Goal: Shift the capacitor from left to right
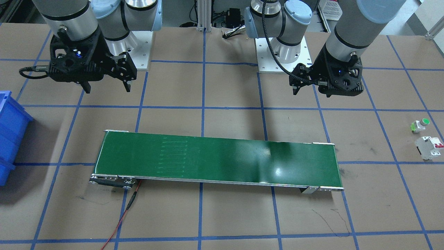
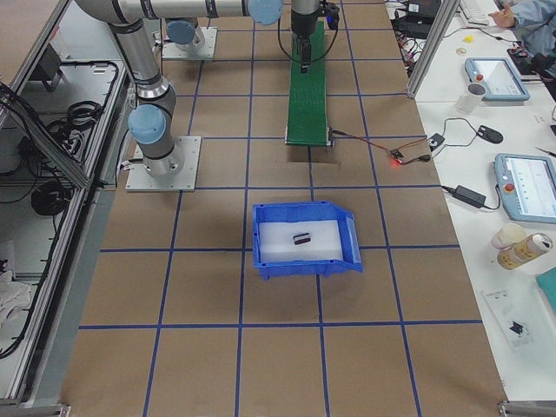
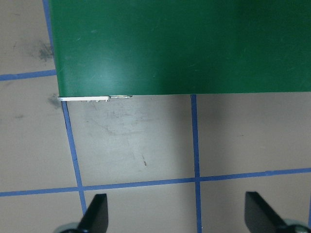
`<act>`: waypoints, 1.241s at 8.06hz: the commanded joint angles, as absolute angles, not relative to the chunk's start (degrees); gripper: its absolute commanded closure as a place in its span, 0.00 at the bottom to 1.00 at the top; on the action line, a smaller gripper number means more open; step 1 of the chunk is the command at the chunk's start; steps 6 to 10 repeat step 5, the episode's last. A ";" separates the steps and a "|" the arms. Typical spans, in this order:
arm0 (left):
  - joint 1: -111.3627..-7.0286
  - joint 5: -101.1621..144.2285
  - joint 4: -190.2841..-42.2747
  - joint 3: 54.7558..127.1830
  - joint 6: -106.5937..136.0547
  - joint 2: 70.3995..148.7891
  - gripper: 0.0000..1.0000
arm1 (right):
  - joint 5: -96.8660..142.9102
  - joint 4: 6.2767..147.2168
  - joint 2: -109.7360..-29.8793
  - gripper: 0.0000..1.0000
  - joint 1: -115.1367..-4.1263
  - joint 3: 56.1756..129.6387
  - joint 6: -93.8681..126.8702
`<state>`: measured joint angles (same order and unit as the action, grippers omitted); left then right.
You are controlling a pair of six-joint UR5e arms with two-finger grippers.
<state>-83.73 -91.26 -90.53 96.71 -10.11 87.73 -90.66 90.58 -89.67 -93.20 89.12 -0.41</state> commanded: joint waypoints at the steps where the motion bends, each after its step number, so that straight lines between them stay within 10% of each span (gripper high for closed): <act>1: -83.76 -91.32 -90.53 96.77 -10.11 87.71 0.00 | -91.06 90.35 -90.53 0.00 -94.75 90.79 0.79; 10: -83.76 -91.41 -90.53 96.77 -10.11 87.71 0.00 | -93.58 89.57 -90.61 0.00 -94.66 90.79 0.44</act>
